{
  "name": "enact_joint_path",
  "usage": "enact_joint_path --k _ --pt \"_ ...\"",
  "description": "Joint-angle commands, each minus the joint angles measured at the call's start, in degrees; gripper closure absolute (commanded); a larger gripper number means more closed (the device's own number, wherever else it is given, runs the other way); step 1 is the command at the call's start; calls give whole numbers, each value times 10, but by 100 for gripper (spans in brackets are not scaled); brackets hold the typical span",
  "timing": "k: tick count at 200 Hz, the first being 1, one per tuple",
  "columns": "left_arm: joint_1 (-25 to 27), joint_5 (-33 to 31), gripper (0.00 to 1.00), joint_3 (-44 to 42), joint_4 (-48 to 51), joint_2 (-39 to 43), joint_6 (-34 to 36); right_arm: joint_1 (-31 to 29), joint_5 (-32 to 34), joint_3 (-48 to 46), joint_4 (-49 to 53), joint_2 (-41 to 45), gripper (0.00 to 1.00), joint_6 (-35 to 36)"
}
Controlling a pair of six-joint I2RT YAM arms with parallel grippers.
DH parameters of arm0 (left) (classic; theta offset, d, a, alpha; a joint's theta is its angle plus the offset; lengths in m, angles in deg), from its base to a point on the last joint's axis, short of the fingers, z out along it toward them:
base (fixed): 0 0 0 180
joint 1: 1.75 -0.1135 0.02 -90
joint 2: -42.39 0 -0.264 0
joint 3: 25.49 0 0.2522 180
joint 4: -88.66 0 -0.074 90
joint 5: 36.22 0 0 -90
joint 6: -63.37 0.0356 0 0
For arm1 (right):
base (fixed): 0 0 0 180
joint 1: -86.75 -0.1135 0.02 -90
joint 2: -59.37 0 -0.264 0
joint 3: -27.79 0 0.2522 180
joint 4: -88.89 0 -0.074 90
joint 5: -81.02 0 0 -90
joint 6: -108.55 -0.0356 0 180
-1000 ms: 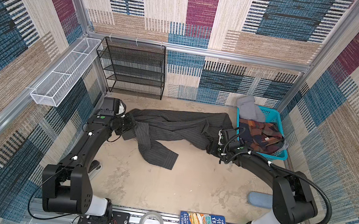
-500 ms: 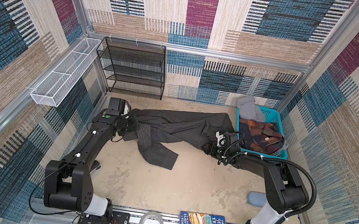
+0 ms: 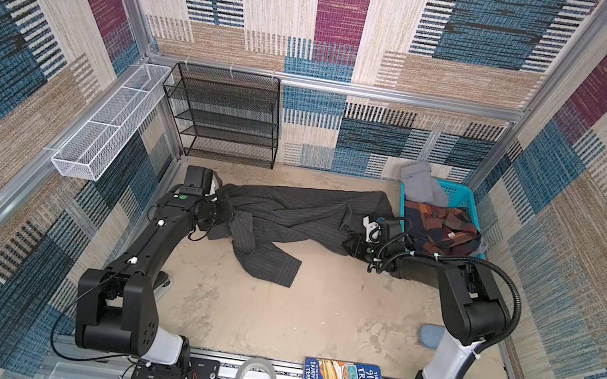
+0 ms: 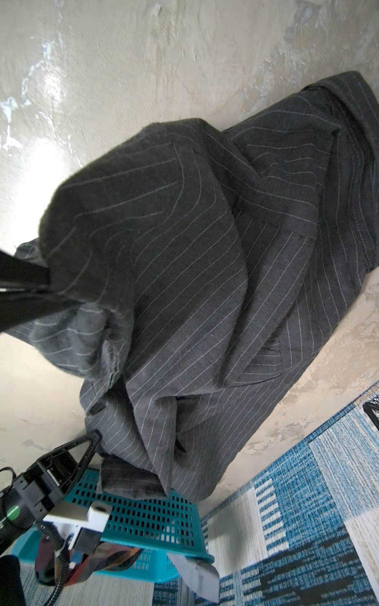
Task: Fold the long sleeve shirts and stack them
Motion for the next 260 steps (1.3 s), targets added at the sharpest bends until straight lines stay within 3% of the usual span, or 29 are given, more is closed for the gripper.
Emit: enact_joint_path --k 1,28,69,132,155,179,219,260 --pt "1 -4 100 2 -2 -1 -1 -1 -40 7 -18 16 75 10" --pt "1 2 100 2 -10 -2 -9 -1 -48 17 35 74 83 7" --pt "1 20 100 17 -9 8 -10 0 -56 52 164 155 85 8" --pt "2 50 100 57 18 3 18 -1 54 79 373 239 82 8" --pt "7 49 100 64 27 -10 29 -1 84 86 418 245 79 10" --pt "17 41 100 62 31 -27 33 -1 94 116 438 179 77 24" --pt "33 -24 100 58 45 -43 31 -1 94 171 367 61 54 12" --pt "35 -115 100 62 66 -47 18 -1 131 115 345 133 42 -3"
